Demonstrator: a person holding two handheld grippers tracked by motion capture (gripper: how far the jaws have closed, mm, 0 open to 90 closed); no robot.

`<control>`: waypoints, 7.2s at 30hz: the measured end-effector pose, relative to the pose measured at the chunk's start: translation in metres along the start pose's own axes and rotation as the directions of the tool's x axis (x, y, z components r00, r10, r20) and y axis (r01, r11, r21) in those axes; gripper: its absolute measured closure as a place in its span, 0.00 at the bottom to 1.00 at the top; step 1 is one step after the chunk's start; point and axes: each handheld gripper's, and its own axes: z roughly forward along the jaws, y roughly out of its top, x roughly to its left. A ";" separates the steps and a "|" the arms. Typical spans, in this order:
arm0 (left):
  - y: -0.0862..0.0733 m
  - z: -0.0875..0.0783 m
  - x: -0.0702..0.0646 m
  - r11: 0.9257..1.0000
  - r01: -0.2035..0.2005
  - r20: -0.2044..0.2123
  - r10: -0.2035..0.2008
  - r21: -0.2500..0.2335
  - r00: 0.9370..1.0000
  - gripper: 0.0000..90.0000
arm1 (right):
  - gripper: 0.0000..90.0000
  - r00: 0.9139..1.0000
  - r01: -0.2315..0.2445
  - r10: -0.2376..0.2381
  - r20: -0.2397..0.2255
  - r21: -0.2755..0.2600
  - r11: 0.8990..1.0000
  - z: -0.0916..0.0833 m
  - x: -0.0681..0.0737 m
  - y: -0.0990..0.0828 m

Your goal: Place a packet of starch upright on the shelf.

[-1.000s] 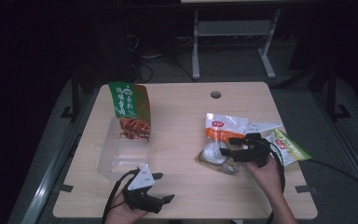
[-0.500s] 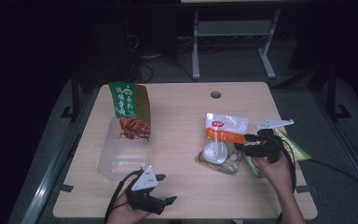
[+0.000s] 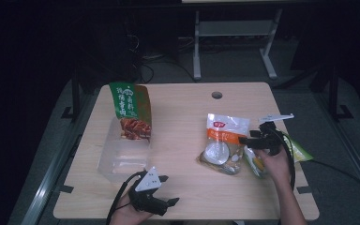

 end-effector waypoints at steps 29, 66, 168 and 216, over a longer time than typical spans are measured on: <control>0.000 0.004 -0.001 1.000 -0.001 0.009 0.001 0.010 1.000 0.24 | 1.00 0.975 0.085 -0.082 -0.208 0.003 0.996 -0.003 0.025 0.001; 0.075 0.082 0.039 0.994 0.109 0.016 -0.109 -0.002 0.994 0.35 | 1.00 0.884 0.323 -0.342 -0.319 -0.113 0.940 -0.048 0.065 -0.013; 0.004 -0.014 -0.006 0.999 0.014 0.064 -0.011 -0.050 0.998 0.34 | 1.00 0.872 0.308 -0.324 -0.367 -0.104 0.946 -0.024 0.120 0.024; 0.000 -0.012 -0.009 0.999 -0.006 0.065 0.010 -0.053 0.998 0.32 | 1.00 0.819 0.356 -0.382 -0.429 -0.143 0.923 -0.006 0.183 0.125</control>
